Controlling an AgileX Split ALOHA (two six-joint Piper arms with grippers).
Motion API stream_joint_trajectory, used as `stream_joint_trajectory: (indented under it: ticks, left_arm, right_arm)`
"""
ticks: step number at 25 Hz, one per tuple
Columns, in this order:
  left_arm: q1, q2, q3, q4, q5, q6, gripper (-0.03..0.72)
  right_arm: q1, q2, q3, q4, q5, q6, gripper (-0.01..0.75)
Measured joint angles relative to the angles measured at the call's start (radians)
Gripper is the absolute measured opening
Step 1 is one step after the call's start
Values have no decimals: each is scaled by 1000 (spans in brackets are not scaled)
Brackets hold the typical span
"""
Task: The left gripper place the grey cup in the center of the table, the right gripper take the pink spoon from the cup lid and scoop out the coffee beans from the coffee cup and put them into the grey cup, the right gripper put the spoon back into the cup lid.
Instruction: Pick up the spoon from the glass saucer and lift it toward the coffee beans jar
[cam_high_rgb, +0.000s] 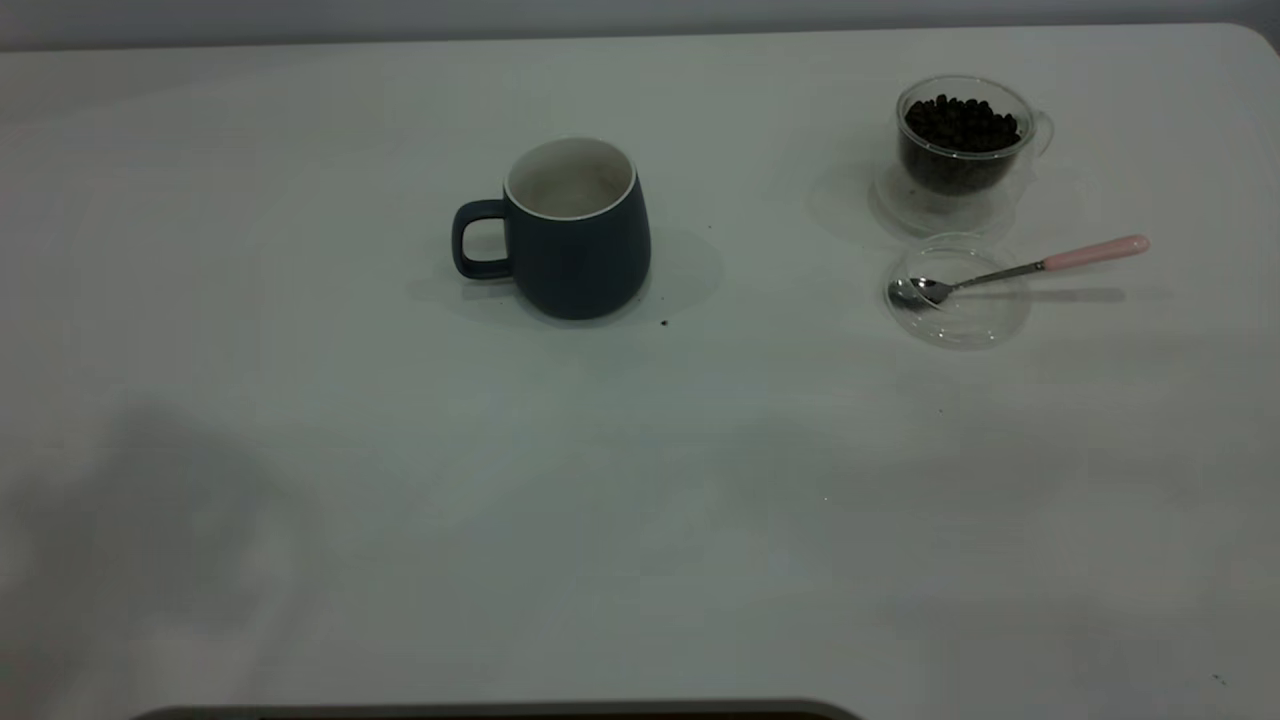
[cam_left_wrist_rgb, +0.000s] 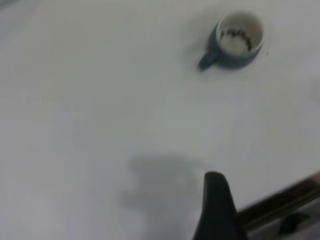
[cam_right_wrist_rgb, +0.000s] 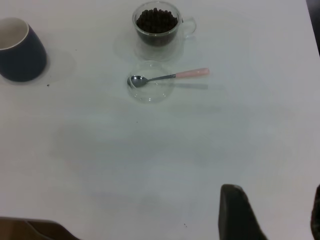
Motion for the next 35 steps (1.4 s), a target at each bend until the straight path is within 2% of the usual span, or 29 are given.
stream_joint_trajectory:
  ticks: [7,13,16,28,31,35]
  left_arm:
    - [0,-355,500,19,-4,-35,567]
    - [0,-621,768,20,-32,-84,567]
    - [0,-702,818,27,-33,-132,567]
    - [2,-918,822,22,-13,-150,567]
    - [64,-960,822,18,-8,-150,567]
    - [222,-1018,822,18,-7,-150,567]
  right_arm:
    - [0,0,0,0,0,0,394]
    - [0,0,0,0,0,0,394]
    - [0,0,0,0,1,0,394]
    - [0,0,0,0,1,0,394]
    - [0,0,0,0,1,0,394]
    - [0,0,0,0,1,0,394]
